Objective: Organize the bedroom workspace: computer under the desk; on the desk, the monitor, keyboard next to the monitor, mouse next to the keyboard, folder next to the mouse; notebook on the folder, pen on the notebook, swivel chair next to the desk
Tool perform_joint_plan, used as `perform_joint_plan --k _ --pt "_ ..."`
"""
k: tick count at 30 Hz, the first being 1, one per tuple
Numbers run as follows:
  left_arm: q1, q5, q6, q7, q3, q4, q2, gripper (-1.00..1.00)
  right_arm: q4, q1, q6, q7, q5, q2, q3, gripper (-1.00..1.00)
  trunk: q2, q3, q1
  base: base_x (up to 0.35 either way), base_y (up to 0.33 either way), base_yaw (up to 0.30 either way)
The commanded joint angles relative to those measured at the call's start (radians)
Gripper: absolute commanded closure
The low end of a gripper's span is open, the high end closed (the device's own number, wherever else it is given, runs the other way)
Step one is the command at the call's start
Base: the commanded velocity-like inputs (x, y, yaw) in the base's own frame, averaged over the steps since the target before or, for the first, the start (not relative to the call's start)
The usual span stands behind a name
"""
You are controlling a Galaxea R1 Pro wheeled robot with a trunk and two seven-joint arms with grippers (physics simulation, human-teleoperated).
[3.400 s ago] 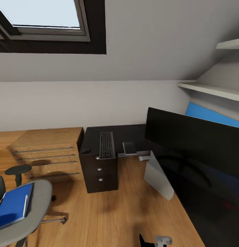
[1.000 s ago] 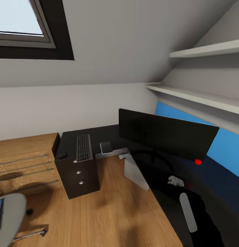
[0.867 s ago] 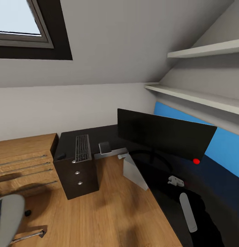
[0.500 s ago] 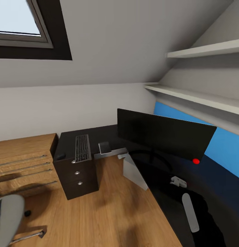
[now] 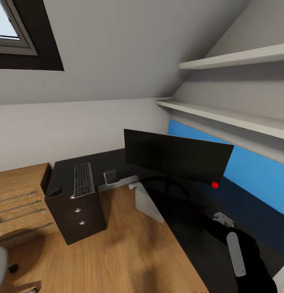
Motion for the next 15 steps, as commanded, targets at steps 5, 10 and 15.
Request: perform_joint_plan --k 5,10,15 --pt "-0.001 0.006 -0.004 0.008 -0.008 -0.002 0.002 -1.00 -0.001 -0.001 0.006 0.018 0.002 0.002 -0.049 -1.00 -0.002 -0.002 0.001 0.000 0.000 -0.279" --pt "-0.001 0.006 -0.004 0.008 -0.007 -0.001 0.002 -1.00 -0.001 -0.001 0.006 0.021 -0.003 0.004 -0.091 -1.00 -0.002 -0.002 0.001 0.000 0.000 -0.293" --pt "-0.001 0.006 -0.004 0.008 -0.007 -0.001 0.003 -1.00 -0.001 -0.001 0.007 0.020 -0.037 0.003 -0.109 -1.00 -0.002 -0.002 0.001 0.000 0.000 -0.295"
